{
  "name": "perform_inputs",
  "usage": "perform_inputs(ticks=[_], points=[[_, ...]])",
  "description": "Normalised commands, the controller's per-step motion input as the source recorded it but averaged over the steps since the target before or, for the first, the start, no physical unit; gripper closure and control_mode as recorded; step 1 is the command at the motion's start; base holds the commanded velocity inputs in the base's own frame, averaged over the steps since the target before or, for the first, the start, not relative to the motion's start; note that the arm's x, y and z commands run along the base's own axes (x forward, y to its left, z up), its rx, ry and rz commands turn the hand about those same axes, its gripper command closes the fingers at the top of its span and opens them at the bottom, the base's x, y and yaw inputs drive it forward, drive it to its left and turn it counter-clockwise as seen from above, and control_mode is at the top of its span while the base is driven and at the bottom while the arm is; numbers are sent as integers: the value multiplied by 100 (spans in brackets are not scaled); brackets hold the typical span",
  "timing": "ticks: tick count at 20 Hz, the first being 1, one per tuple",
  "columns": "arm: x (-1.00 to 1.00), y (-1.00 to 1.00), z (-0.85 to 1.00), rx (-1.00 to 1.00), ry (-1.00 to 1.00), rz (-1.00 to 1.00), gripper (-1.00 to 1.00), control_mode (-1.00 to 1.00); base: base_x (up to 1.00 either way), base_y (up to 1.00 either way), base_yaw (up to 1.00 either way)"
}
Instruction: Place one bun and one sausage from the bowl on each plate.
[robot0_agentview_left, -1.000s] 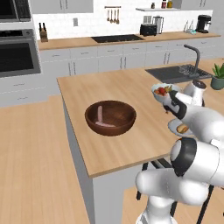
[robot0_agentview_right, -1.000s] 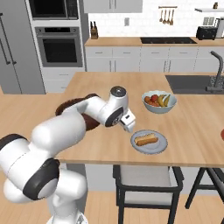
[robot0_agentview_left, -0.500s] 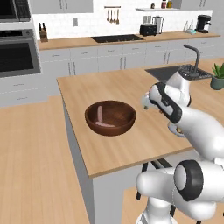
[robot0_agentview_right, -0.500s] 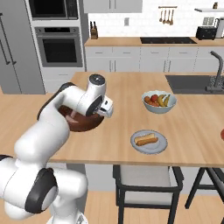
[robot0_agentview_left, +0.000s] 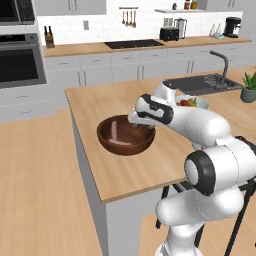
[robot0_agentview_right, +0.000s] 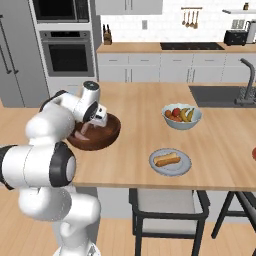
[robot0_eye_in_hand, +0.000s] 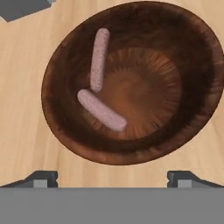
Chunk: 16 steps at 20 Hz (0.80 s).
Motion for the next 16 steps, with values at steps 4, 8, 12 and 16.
perform_inputs(ticks=[4,8,12,16], points=[[87,81,-38,-1,14,8,-100,-100,0,0,0],[38,0,-70,1,-8,8,-100,-100,0,0,0],[45,19,-69,0,-8,4,-100,-100,0,0,0],[54,63,-23,0,-9,-1,-100,-100,0,0,0]])
